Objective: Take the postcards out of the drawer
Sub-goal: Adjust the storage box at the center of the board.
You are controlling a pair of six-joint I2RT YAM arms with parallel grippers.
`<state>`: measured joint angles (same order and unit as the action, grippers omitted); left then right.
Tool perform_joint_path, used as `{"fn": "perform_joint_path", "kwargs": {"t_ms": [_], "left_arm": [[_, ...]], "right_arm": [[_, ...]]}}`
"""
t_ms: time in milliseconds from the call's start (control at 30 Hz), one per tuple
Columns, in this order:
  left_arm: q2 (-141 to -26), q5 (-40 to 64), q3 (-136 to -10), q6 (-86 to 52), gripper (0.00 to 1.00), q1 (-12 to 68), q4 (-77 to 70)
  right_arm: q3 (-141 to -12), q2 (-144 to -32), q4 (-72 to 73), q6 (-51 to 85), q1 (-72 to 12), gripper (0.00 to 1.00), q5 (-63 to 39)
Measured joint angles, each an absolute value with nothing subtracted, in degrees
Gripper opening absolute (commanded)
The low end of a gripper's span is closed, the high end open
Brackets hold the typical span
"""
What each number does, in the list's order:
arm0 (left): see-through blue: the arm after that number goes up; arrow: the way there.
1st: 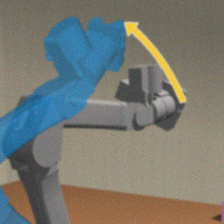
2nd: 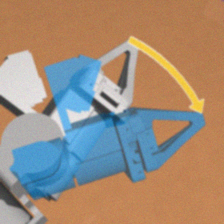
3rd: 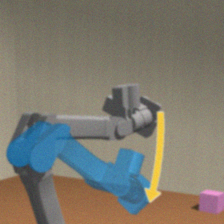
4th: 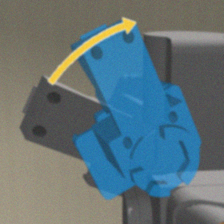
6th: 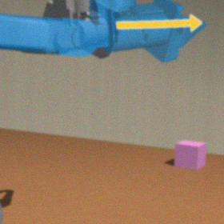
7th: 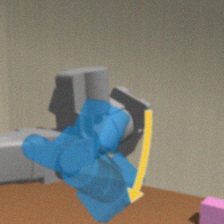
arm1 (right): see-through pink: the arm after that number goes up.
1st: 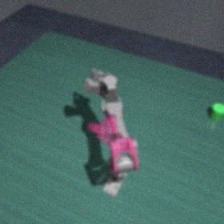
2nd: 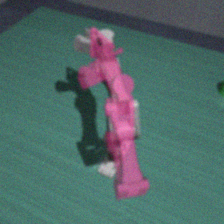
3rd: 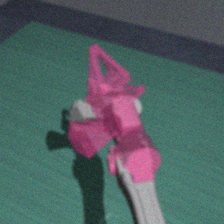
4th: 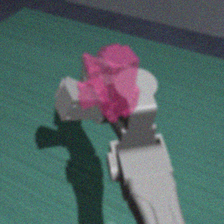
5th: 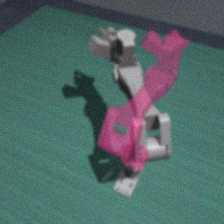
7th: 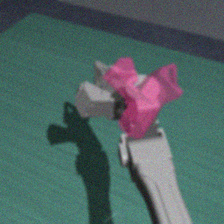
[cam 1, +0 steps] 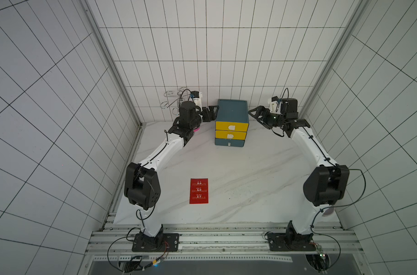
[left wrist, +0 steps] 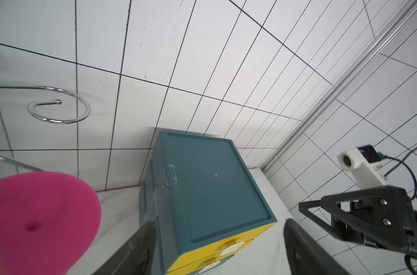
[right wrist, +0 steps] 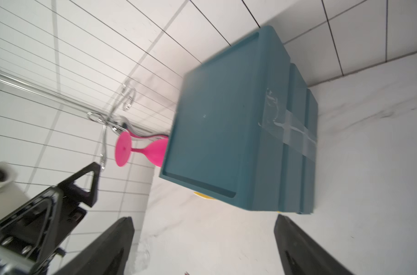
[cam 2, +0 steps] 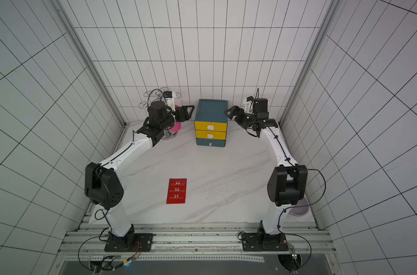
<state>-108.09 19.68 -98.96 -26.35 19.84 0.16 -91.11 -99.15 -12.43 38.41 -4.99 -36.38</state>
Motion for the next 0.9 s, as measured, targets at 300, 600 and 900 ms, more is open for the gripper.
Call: {"fn": "perform_joint_path", "kwargs": {"t_ms": [300, 600, 900], "left_arm": [[-124.31, 40.93, -115.96, -33.61, 0.83, 18.33, 3.53], [-126.13, 46.26, -118.45, -37.52, 0.83, 20.29, 4.05], [-129.34, 46.39, -122.67, -40.84, 0.83, 21.02, 3.95]], "right_arm": [[-61.36, -98.06, 17.96, 57.08, -11.03, 0.86, -33.06], [-59.64, -113.51, 46.0, 73.23, -16.67, 0.75, -25.43], [-59.75, -119.72, 59.72, 80.03, -17.3, 0.68, -19.4]]}}
